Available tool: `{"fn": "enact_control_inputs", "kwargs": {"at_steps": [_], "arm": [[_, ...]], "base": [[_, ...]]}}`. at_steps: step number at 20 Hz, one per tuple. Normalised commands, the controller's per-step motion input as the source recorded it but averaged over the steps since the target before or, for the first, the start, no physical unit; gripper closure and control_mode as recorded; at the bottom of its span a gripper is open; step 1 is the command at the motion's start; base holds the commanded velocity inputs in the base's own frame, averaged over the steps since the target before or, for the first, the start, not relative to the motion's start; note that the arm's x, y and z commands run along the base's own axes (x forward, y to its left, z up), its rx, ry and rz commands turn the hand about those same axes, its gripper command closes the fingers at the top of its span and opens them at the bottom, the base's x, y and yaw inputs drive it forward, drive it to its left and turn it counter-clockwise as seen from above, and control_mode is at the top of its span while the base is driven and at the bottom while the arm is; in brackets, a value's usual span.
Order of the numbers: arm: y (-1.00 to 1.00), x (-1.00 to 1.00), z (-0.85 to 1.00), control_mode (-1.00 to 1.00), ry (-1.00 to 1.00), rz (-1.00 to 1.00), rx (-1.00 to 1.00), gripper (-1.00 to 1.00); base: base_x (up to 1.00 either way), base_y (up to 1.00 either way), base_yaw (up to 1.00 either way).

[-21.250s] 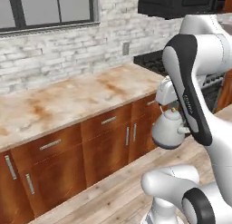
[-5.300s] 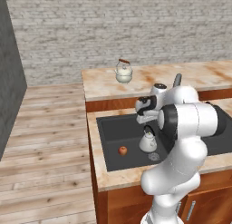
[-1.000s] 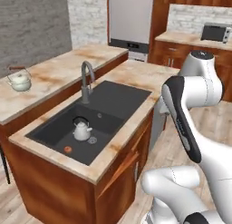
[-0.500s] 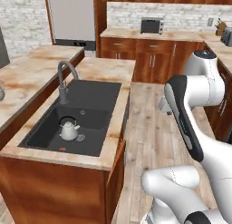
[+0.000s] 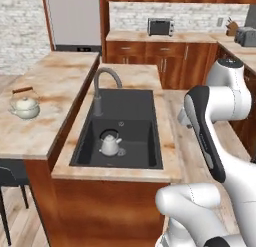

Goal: Pick the kettle and kettle and place them in the sink. Then turn on the water.

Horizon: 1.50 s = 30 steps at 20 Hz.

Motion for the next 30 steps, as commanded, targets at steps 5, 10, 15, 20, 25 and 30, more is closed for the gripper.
{"fn": "enact_control_inputs", "kwargs": {"at_steps": [5, 10, 15, 20, 25, 30], "arm": [[0.0, 0.0, 0.0, 1.0, 0.0, 0.0, 0.0, -1.0], [0.0, 0.0, 0.0, 1.0, 0.0, 0.0, 0.0, -1.0], [0.0, 0.0, 0.0, 1.0, 0.0, 0.0, 0.0, -1.0], [0.0, 0.0, 0.0, 1.0, 0.0, 0.0, 0.0, -1.0], [0.0, 0.0, 0.0, 1.0, 0.0, 0.0, 0.0, -1.0], [0.0, 0.0, 0.0, 1.0, 0.0, 0.0, 0.0, -1.0]], "base": [[0.04, 1.0, -0.11], [0.04, 1.0, -0.12], [0.16, 1.0, -0.14], [0.24, 0.88, -0.22], [0.36, 0.26, -0.41], [0.34, 0.14, -0.41]]}}
